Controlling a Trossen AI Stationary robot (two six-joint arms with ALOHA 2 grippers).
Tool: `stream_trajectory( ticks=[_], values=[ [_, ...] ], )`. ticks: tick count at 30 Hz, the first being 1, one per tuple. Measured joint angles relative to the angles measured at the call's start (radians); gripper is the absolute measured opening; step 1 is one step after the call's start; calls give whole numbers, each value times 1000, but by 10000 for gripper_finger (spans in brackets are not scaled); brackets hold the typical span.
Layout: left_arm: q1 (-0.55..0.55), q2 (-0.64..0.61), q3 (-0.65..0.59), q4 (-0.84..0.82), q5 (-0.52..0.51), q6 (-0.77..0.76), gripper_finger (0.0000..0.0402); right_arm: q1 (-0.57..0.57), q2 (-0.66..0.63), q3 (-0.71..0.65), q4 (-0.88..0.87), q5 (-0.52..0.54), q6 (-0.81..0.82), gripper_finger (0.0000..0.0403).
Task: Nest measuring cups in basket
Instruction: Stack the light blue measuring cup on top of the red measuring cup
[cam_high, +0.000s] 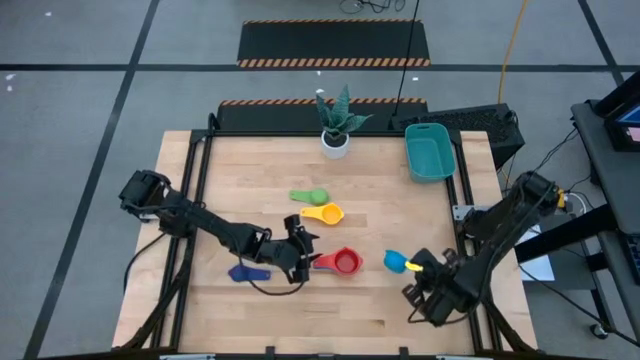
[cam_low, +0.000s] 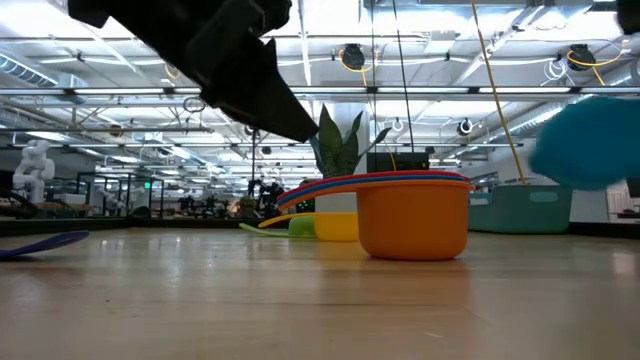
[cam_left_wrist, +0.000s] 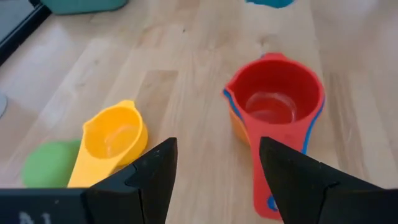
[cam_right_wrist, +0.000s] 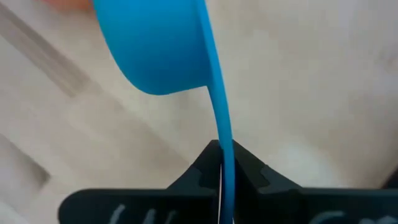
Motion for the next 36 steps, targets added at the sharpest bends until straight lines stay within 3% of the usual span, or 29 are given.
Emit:
stream_trajectory(
  ticks=[7,16,22,30,36],
  values=[
    [-13,0,39,38,3,54,230,-85,-57,0,-11,243,-257,1],
    [-17,0,176,-31,-1,96,230,-159,-86,0,8,443,-617,1],
    [-39,0,236,-65,-84,180,230,-160,-89,0,67,588,-870,0],
    [-62,0,245,37,-141,324,230,-168,-89,0,252,625,-1208,0],
    [-66,0,245,37,-139,340,230,-168,-88,0,331,625,-1279,0]
  ],
)
